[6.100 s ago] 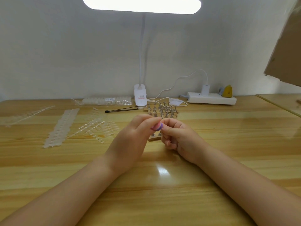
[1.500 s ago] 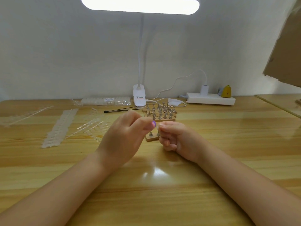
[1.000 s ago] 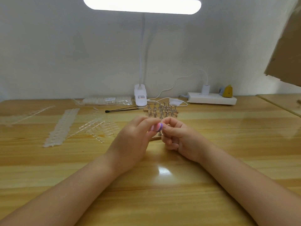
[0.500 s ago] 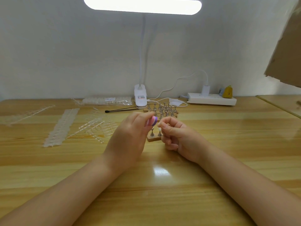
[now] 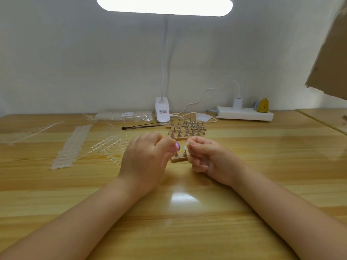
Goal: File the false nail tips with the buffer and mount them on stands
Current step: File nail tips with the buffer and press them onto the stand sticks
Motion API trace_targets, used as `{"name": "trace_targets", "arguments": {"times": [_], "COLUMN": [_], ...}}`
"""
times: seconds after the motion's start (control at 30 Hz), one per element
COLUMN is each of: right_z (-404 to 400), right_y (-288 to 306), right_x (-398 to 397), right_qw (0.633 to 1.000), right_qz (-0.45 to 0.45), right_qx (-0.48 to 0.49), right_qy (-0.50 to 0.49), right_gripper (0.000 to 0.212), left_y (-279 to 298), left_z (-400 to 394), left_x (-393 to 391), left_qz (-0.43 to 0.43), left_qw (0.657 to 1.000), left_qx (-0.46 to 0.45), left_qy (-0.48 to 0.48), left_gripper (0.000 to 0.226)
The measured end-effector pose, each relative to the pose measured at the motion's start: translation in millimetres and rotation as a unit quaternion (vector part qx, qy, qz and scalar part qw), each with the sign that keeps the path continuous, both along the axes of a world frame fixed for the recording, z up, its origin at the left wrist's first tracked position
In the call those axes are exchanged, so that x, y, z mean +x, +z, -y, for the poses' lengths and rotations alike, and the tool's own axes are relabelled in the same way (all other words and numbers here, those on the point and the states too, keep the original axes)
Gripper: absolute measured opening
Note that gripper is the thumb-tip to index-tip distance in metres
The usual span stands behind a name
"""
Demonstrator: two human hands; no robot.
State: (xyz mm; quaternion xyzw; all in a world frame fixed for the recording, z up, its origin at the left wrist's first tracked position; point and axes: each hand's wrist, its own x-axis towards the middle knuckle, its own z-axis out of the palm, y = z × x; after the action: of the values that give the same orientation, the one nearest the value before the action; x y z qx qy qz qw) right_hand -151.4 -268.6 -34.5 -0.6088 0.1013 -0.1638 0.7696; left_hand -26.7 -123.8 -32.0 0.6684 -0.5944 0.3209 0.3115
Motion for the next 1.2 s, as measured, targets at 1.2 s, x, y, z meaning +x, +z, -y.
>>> {"name": "trace_targets", "arguments": {"times": [1.2], "right_z": [-6.9], "right_y": [-2.1], "right_x": [1.6], "right_qw": [0.999], "right_qz": [0.015], "right_qx": [0.002], "right_qy": [-0.053], "right_gripper": [0.014], "left_y": [-8.4], "left_z": [2.0], "left_x": [5.2], "left_qz": [-0.096], "left_qw": [0.995], "left_qx": [-0.006], "left_qy": [-0.002], "left_gripper": [0.016]}}
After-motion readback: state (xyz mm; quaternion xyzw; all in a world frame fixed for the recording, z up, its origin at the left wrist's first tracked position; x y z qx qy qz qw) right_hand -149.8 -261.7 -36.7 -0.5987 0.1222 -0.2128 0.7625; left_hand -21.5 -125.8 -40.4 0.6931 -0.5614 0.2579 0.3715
